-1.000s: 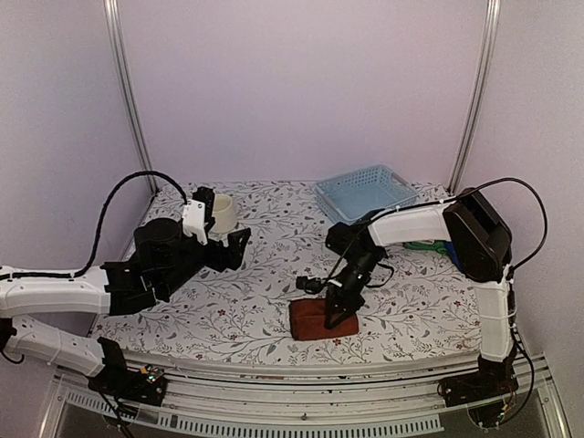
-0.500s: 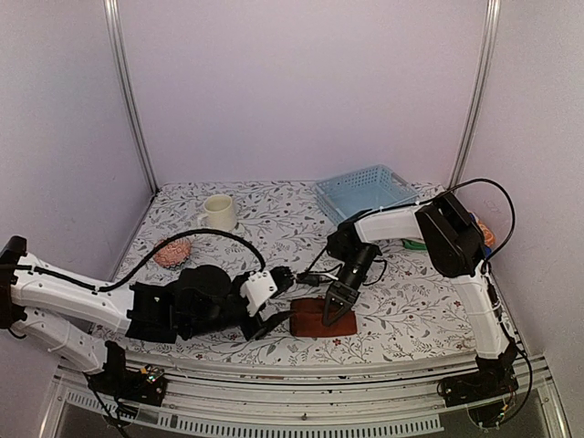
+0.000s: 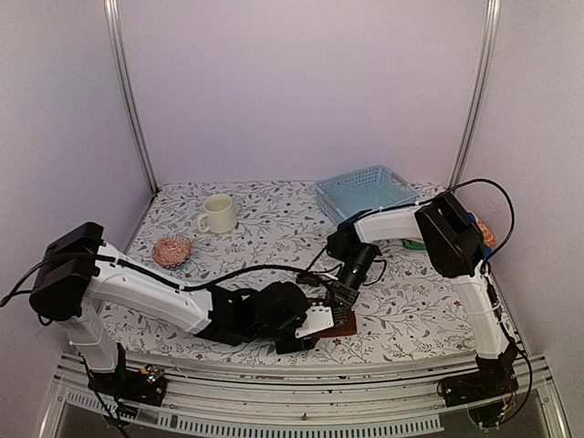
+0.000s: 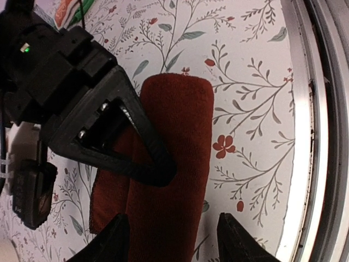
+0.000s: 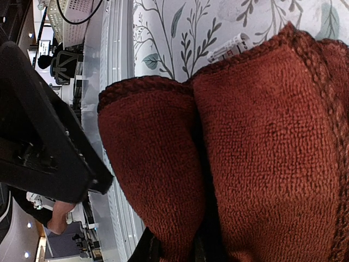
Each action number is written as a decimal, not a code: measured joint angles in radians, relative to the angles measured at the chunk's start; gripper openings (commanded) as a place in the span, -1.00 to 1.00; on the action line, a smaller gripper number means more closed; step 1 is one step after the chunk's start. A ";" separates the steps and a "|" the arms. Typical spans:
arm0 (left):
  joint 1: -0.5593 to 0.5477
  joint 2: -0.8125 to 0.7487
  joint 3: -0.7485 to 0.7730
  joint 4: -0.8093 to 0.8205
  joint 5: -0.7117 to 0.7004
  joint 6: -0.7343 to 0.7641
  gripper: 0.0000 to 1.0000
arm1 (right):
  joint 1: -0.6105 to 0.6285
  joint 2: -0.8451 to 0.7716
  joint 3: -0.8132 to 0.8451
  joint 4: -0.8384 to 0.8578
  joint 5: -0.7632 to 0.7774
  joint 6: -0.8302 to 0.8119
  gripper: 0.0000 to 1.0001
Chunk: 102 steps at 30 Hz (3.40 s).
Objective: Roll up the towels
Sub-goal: Roll the towel at the center of the board.
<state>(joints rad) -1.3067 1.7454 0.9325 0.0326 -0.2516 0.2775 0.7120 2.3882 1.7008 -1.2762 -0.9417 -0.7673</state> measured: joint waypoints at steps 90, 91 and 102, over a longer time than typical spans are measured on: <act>0.368 0.332 0.365 -0.366 0.945 -0.385 0.29 | 0.251 -0.723 -0.780 0.884 0.684 -0.087 -0.68; 0.368 0.287 0.318 -0.352 0.913 -0.388 0.29 | 0.243 -0.713 -0.769 0.874 0.665 -0.087 -0.68; 0.367 -0.114 -0.134 -0.145 0.568 -0.443 0.23 | 0.142 -0.582 -0.608 0.682 0.452 -0.094 -0.69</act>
<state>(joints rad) -0.9398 1.6310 0.7982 -0.1127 0.3161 -0.1658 0.8536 1.8065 1.0931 -0.5941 -0.4896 -0.8612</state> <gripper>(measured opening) 0.628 0.220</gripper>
